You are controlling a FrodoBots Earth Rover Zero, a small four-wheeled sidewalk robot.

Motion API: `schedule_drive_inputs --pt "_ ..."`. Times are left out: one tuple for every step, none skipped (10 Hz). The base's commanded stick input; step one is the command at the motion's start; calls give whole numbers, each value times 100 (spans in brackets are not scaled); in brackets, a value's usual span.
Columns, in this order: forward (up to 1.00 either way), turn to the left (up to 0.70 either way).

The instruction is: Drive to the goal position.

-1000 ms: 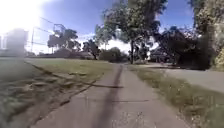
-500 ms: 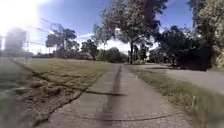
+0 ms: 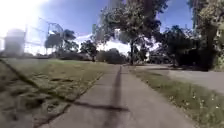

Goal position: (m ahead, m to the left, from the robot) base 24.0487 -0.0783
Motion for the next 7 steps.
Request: schedule_drive_inputs --pt "100 0" --pt "100 0" --pt "100 0" --pt "100 0" --pt "100 0" --pt "100 0" --pt "100 0"
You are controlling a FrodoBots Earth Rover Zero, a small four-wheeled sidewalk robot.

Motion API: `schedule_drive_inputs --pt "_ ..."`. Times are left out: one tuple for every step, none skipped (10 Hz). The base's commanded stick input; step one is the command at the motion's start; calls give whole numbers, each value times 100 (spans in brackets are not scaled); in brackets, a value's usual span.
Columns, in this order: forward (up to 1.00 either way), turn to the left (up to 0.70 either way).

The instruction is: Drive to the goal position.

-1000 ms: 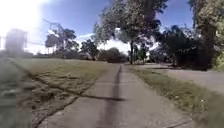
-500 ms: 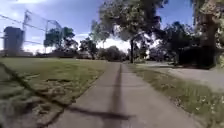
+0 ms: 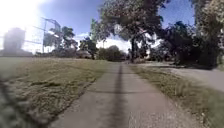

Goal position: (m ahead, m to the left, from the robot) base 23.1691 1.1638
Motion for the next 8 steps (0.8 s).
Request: schedule_drive_inputs --pt "100 0" --pt "100 0" --pt "100 0" --pt "100 0" --pt "100 0" --pt "100 0" --pt "100 0" --pt "100 0"
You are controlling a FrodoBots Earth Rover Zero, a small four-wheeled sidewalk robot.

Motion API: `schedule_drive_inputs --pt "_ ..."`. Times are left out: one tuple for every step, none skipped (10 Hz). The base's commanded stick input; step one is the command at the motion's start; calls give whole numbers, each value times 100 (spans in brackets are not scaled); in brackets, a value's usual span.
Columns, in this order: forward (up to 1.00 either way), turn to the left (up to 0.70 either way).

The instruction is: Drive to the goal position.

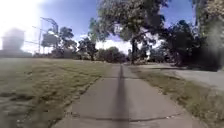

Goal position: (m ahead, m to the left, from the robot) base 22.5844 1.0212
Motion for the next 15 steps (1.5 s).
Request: schedule_drive_inputs --pt "100 0" --pt "100 0" --pt "100 0" --pt "100 0" --pt "100 0" --pt "100 0" --pt "100 0" --pt "100 0" --pt "100 0" --pt "100 0" --pt "100 0" --pt "100 0" --pt "100 0" --pt "100 0" --pt "100 0"
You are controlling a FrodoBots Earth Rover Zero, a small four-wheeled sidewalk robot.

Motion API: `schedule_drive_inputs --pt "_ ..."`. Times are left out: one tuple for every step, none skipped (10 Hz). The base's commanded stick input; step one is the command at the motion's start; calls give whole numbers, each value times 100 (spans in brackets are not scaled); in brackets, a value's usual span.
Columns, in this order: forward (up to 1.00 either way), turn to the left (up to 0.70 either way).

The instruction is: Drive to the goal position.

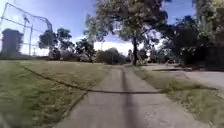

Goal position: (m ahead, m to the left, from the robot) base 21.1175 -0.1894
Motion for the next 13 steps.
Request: schedule_drive_inputs --pt "100 0" --pt "100 0" --pt "100 0" --pt "100 0" --pt "100 0" --pt "100 0" --pt "100 0" --pt "100 0" --pt "100 0" --pt "100 0" --pt "100 0" --pt "100 0" --pt "100 0"
